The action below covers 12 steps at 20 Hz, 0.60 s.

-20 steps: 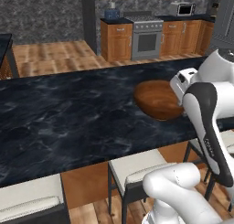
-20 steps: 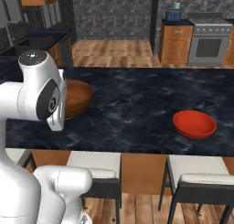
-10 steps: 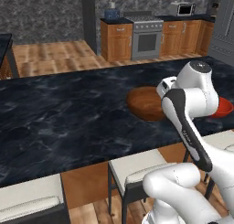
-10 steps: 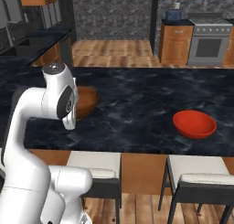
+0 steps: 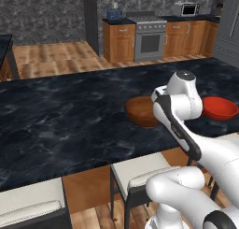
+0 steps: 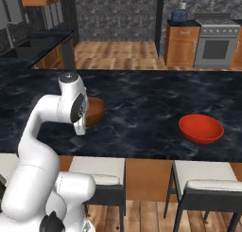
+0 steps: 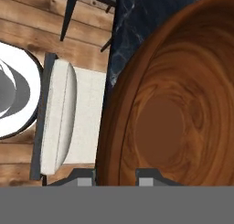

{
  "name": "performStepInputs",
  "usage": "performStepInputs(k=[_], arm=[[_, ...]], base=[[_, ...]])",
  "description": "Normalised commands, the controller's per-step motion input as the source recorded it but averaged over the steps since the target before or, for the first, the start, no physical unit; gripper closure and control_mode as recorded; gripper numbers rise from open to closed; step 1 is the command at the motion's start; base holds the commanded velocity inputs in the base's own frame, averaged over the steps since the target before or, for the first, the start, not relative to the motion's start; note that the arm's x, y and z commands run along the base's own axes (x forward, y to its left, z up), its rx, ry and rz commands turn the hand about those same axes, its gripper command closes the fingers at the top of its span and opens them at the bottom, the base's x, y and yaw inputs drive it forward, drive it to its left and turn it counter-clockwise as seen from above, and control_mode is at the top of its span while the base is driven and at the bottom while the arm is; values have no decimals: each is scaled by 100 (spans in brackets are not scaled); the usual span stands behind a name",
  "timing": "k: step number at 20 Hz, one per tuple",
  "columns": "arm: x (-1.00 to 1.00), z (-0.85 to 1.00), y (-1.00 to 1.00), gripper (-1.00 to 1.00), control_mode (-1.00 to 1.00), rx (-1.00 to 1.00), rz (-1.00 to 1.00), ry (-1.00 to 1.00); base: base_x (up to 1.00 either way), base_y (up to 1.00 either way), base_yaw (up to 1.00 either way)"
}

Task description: Pick up the bowls from the cabinet and place each bowl in front of a stool on the dining counter.

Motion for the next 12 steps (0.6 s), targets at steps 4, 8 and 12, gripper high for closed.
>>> performStepInputs(k=[4,8,12], arm=[[42,-54,0,100,-100,0,0,0],[42,-55,0,100,-100,0,0,0],[42,-47,0,100,-100,0,0,0]], base=[[0,0,0],[0,0,0],[0,0,0]])
